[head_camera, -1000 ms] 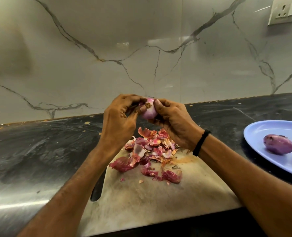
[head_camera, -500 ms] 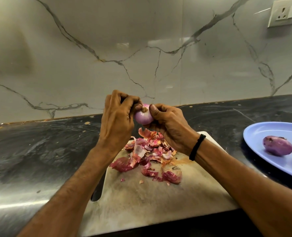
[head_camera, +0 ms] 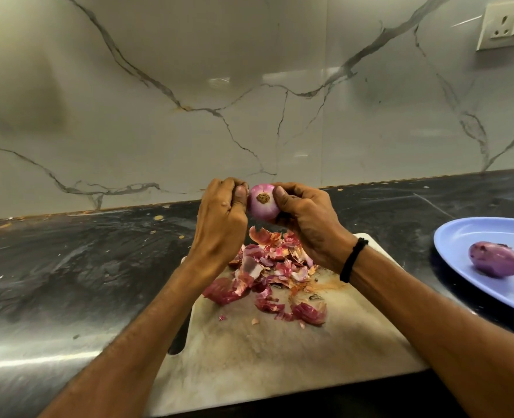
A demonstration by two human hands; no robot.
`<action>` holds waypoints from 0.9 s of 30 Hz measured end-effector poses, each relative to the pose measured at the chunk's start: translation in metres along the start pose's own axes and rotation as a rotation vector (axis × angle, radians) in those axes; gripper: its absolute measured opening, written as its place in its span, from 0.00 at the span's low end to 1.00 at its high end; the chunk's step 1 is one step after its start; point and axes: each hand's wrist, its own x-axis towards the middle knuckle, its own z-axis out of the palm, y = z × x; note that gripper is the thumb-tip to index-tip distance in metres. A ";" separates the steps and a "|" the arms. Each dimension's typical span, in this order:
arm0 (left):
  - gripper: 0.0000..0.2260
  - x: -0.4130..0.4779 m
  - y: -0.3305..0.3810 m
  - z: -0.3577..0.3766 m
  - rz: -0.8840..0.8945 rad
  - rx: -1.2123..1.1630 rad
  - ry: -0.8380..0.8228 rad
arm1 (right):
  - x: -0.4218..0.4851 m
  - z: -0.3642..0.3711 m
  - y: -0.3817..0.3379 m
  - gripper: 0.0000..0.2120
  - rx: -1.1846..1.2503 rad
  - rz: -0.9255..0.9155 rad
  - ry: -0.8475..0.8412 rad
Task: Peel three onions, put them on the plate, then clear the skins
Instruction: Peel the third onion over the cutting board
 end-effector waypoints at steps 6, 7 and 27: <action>0.12 0.001 -0.006 -0.005 0.050 -0.013 0.103 | 0.002 -0.005 -0.001 0.08 0.008 -0.002 0.040; 0.10 0.001 -0.006 -0.005 0.070 -0.006 0.112 | 0.002 -0.005 0.000 0.08 0.006 -0.003 0.042; 0.03 -0.008 -0.008 0.003 0.045 -0.020 0.098 | -0.003 -0.005 -0.004 0.13 0.128 0.178 0.094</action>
